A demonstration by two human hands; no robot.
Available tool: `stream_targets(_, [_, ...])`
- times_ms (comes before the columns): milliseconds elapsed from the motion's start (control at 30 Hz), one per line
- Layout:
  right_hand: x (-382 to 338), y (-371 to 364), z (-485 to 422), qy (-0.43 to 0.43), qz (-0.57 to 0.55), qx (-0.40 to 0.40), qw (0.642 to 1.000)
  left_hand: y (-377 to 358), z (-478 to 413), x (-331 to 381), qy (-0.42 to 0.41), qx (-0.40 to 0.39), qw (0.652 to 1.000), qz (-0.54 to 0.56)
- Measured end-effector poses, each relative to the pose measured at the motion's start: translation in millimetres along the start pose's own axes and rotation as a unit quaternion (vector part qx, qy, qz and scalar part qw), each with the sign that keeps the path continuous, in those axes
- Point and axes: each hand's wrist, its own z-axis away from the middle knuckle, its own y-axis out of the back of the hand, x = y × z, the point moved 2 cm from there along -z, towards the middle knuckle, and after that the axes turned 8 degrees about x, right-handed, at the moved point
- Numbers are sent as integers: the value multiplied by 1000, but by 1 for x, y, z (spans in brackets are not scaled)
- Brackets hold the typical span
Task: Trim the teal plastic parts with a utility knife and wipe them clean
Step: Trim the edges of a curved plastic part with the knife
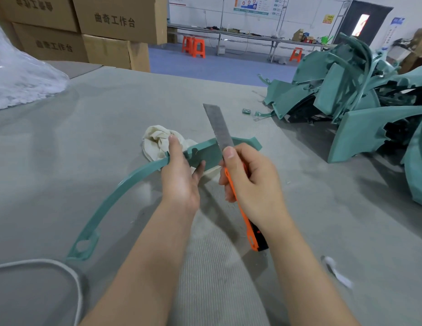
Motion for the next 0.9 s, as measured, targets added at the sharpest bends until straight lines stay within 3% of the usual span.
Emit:
stream_targets(200, [-5,-7,3,28,52,58,997,-1,1,-3,-26,-2,998,-53])
stream_targets(300, [-7,-13,5,10,60,51,997,-1,5,-3,-37,5,997,-72])
stream_targets(633, [-7,-17,7,-98,-91,44,990,-1,5,-9,-112,10,986,-119])
stream_targets(900, [-9,-13,6,-147,-177,38,972,-2,2,-6,-178,11,979,-98])
